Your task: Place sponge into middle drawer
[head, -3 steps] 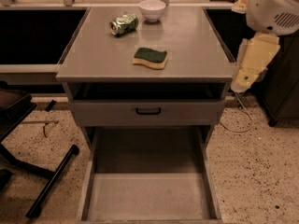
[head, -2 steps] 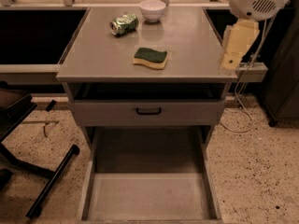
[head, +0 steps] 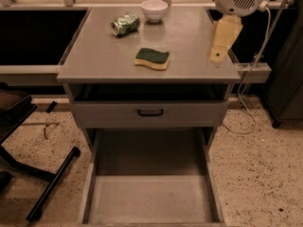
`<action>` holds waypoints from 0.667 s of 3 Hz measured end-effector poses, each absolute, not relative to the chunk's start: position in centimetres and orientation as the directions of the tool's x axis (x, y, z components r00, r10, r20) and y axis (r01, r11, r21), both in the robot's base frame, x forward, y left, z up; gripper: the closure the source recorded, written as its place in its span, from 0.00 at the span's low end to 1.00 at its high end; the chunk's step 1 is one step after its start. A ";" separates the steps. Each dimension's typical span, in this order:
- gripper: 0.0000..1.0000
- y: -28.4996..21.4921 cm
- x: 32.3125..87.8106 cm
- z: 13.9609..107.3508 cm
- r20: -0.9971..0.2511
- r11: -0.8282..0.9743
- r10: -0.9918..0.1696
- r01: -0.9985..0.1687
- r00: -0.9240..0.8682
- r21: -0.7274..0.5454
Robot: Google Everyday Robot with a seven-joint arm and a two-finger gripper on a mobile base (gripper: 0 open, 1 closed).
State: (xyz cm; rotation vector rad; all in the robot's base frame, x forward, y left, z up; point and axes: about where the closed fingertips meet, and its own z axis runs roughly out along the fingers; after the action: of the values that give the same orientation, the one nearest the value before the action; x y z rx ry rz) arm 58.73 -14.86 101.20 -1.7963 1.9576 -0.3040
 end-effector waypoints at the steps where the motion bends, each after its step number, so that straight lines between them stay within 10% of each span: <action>1: 0.00 -13.7 61.9 100.2 -0.214 0.136 -0.976 -0.872 -0.037 -0.470; 2: 0.00 -11.6 65.3 98.9 -0.248 0.135 -0.969 -0.883 -0.022 -0.449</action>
Offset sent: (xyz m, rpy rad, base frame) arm 0.1204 0.0689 -0.0358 0.1276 0.0385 0.0541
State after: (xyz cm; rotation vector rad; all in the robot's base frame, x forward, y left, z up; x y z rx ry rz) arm 65.32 -11.56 98.87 -1.7733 1.9306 -0.2300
